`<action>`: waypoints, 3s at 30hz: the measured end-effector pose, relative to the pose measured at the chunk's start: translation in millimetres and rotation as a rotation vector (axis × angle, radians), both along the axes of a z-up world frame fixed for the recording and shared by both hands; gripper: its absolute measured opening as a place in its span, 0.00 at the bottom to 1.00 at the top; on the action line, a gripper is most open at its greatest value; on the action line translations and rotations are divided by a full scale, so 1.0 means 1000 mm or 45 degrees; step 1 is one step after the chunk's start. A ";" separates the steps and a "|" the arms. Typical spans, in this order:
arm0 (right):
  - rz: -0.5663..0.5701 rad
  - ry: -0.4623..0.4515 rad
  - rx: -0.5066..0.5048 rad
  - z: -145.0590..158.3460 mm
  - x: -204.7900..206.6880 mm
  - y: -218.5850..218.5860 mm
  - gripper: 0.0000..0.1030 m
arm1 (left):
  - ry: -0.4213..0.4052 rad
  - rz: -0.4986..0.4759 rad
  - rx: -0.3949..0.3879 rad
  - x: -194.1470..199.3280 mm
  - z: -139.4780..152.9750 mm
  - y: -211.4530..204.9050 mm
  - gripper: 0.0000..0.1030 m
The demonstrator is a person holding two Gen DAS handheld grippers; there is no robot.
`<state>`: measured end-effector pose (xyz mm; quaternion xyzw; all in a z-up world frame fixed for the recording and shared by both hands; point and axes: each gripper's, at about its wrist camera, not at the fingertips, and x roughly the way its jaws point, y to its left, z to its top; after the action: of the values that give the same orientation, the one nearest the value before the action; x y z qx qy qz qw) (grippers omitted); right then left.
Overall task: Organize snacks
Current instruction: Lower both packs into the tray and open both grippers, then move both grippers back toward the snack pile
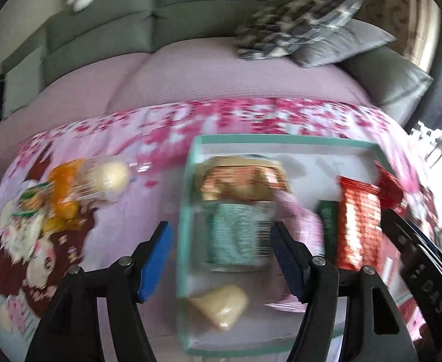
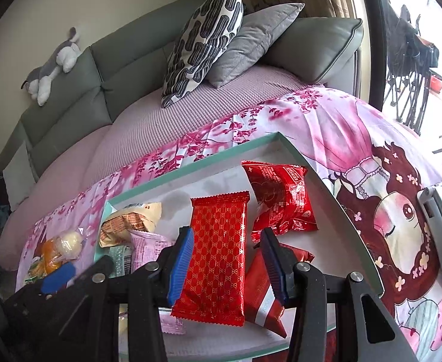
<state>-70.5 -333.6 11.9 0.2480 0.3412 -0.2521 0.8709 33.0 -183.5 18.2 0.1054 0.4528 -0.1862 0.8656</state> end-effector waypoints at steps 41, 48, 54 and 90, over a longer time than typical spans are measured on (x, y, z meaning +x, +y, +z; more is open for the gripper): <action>0.086 -0.007 -0.100 0.002 0.024 0.034 1.00 | -0.015 0.473 -0.009 0.038 0.001 0.091 0.91; 0.186 -0.036 -0.122 0.009 0.040 0.065 1.00 | -0.038 0.576 -0.008 0.050 0.010 0.133 0.91; 0.276 -0.049 -0.132 0.010 0.058 0.098 1.00 | -0.049 0.726 0.039 0.061 0.009 0.182 0.91; 0.586 0.024 -0.079 -0.028 0.128 0.235 0.99 | 0.096 0.658 0.020 0.107 -0.034 0.297 0.91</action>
<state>57.8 -99.1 -16.1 0.1345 0.3890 -0.0593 0.9095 139.9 113.5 -15.5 -0.0141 0.4979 0.0410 0.8661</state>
